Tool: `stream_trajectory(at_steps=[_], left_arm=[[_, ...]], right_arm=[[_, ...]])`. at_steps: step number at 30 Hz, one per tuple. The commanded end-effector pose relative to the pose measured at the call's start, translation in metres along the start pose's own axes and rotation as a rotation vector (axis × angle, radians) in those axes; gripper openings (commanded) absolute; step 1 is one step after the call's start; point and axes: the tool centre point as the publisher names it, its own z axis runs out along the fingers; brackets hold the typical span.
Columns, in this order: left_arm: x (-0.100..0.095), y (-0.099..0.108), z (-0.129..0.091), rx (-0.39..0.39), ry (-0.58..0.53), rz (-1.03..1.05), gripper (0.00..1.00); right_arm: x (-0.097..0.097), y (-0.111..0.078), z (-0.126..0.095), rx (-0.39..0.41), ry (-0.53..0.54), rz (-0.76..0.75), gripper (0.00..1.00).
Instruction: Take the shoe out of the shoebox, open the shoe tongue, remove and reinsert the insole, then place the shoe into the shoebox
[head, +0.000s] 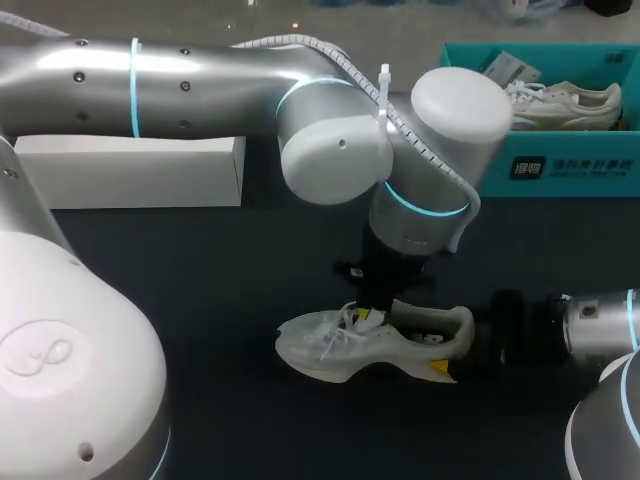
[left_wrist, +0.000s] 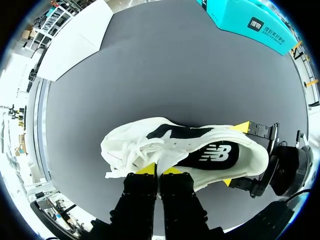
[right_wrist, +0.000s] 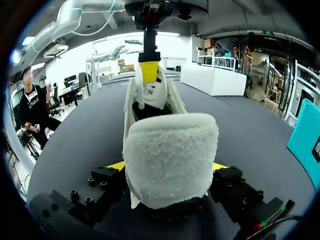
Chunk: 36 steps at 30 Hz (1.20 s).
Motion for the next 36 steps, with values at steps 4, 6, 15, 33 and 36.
stream_trajectory(at_steps=[4, 6, 15, 33, 36], left_arm=[[0.0, 0.001, -0.002, 0.006, 0.024, 0.01, 0.0], [0.0, 0.001, -0.001, 0.005, 0.04, 0.01, 0.0], [0.003, 0.002, -0.004, 0.01, 0.095, 0.029, 0.0], [-0.034, 0.012, -0.012, 0.034, 0.335, 0.058, 0.0], [-0.047, 0.012, -0.006, 0.036, 0.371, 0.026, 0.0]], right_arm=[[0.0, -0.001, 0.002, 0.005, -0.003, 0.0, 0.0], [0.0, -0.001, 0.002, 0.005, -0.003, 0.0, 0.0], [0.0, -0.001, 0.002, 0.005, -0.003, 0.0, 0.0], [0.0, -0.001, 0.002, 0.005, -0.003, 0.0, 0.0], [0.0, -0.001, 0.002, 0.005, -0.003, 0.0, 0.0]])
